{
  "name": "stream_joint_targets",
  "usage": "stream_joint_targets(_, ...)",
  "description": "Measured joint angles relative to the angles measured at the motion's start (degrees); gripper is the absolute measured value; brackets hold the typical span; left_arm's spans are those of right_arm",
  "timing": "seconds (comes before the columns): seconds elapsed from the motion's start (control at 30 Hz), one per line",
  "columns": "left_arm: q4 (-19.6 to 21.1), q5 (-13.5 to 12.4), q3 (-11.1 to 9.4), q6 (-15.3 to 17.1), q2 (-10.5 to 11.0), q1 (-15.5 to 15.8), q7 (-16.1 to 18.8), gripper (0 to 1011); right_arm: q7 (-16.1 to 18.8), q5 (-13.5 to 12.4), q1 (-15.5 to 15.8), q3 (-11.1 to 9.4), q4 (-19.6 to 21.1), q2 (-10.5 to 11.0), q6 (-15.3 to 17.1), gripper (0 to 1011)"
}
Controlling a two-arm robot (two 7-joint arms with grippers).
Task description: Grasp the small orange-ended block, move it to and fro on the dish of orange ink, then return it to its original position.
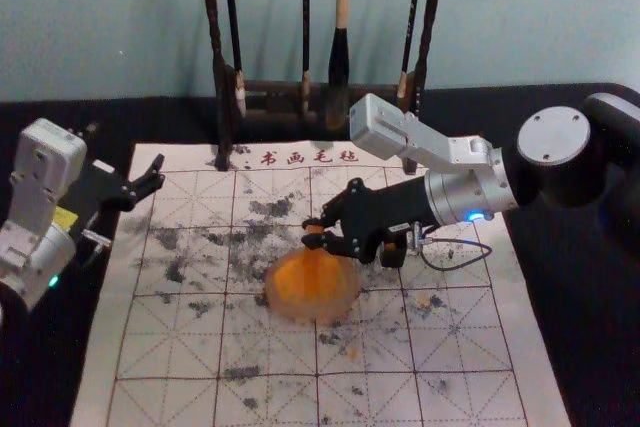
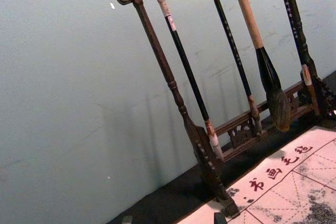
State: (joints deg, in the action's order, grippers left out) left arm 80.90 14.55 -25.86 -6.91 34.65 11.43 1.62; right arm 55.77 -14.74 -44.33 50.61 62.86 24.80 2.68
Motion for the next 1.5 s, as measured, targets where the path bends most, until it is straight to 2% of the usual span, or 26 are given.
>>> stream_joint_targets(0.63,0.0,0.0,0.0,0.0,0.0,0.0,0.0,1001,-0.1,0.3,0.4,-0.5,1.0,1.1,0.0,134)
stream_joint_targets(1.17,0.0,0.0,0.0,0.0,0.0,0.0,0.0,1001,0.9,0.0,1.8,-0.7,4.2,3.9,-0.3,134)
stream_joint_targets(1.5,0.0,0.0,0.0,0.0,0.0,0.0,0.0,1001,2.2,-1.0,2.9,-0.4,6.9,5.2,-0.9,134)
